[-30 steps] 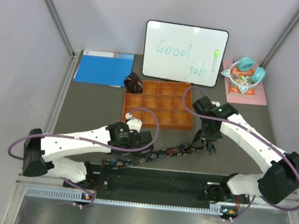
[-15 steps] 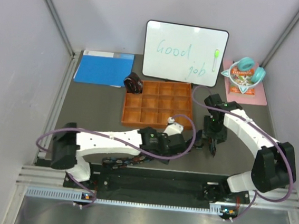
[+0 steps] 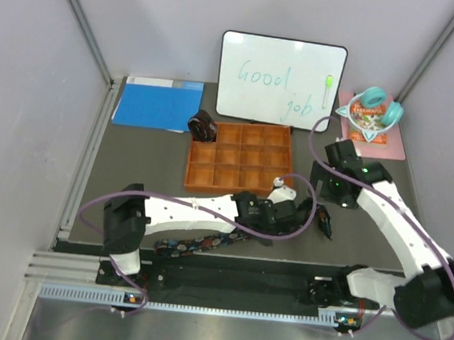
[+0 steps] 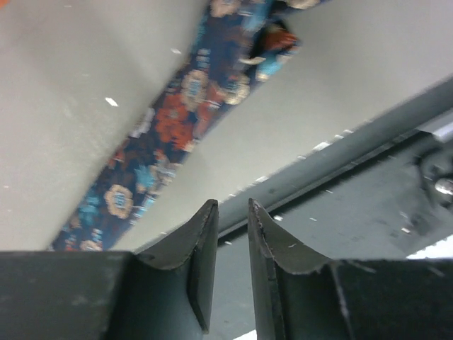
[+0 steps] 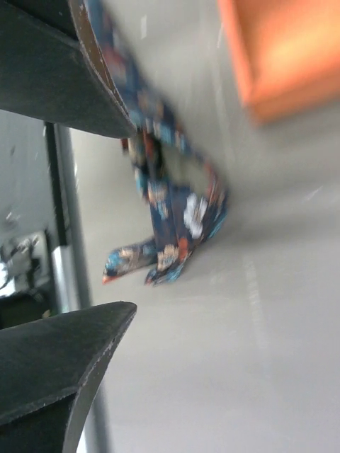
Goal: Roll the ties
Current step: Flatten out the tie at the center of the board.
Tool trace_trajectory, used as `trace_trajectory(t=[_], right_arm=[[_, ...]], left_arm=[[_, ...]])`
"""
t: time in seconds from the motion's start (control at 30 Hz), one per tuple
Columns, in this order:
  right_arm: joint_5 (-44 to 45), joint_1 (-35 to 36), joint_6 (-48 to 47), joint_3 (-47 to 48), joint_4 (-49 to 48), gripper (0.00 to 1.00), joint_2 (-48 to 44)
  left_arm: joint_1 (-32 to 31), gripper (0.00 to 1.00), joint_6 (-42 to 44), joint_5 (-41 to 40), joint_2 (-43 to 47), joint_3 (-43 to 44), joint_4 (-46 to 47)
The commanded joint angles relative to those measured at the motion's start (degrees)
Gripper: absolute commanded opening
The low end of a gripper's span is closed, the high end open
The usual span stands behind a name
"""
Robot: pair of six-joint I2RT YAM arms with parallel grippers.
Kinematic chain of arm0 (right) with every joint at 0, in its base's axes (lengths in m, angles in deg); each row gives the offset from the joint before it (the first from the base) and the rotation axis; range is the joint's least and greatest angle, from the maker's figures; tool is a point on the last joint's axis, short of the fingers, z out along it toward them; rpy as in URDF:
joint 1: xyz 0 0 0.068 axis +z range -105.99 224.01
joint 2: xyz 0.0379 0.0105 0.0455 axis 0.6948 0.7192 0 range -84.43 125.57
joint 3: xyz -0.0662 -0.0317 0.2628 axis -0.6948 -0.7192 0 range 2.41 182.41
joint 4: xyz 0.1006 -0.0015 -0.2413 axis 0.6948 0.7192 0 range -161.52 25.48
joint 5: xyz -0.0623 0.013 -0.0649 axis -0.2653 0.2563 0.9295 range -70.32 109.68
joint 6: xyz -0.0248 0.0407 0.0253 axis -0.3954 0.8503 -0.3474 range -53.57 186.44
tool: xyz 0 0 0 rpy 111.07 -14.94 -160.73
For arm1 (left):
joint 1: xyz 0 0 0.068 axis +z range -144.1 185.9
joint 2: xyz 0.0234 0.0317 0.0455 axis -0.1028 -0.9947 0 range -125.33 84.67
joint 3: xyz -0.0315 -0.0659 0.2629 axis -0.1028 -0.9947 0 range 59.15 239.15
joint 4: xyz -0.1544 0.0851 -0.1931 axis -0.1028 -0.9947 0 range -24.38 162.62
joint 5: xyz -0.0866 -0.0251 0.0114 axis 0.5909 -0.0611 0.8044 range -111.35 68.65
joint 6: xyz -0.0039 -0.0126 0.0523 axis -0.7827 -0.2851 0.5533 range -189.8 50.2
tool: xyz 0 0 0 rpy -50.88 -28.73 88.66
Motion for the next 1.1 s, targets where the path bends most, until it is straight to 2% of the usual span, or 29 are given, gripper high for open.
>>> trace_trajectory(t=[0.0, 0.07, 0.1, 0.17, 0.2, 0.3, 0.43, 0.6, 0.73, 0.9, 1.07], right_arm=[[-4.01, -0.67, 0.63, 2.73, -3.52, 0.91, -9.49], [-11.12, -0.58, 1.41, 1.15, -4.05, 0.83, -11.78], [-13.50, -0.15, 1.68, -0.25, -4.57, 0.68, -14.40], [-16.07, 0.99, 3.95, -4.65, -4.06, 0.48, -16.52], [-16.51, 2.65, 4.83, -7.71, -3.88, 0.35, -18.53], [-17.13, 5.91, 8.79, -13.51, -5.01, 0.16, -21.18], [-17.30, 10.57, 11.43, -19.42, -9.48, 0.10, -22.34], [-17.48, 11.90, 11.96, -23.20, -15.38, 0.07, -18.83], [-15.91, 13.47, 10.47, -21.90, -18.29, 0.07, -12.42], [-13.18, 13.83, 7.66, -19.26, -20.39, 0.06, -3.02], [-10.19, 13.74, 6.16, -15.48, -20.66, 0.03, 2.00]], left_arm=[[-2.91, 0.26, -2.70, -1.41, 3.12, 2.48, -2.77], [-3.35, 0.23, -4.02, -0.72, 4.26, 0.29, -1.90], [-3.35, 0.21, -4.54, -0.02, 5.49, -2.42, -0.85], [-3.44, 0.15, -6.65, 0.60, 6.72, -5.42, 0.38], [-3.61, 0.14, -7.53, 0.87, 8.12, -8.56, 1.00], [-4.67, 0.12, -10.34, 2.27, 10.93, -14.37, 5.56], [-5.46, 0.11, -12.72, 4.12, 11.74, -17.82, 8.91], [-5.55, 0.09, -13.16, 1.75, 11.03, -20.19, 7.60], [-4.85, 0.06, -12.11, -2.47, 10.68, -21.69, 5.75], [-3.18, 0.05, -10.26, -3.96, 9.02, -22.22, 4.96], [-1.86, 0.05, -10.00, -5.10, 8.05, -23.18, 4.61]])
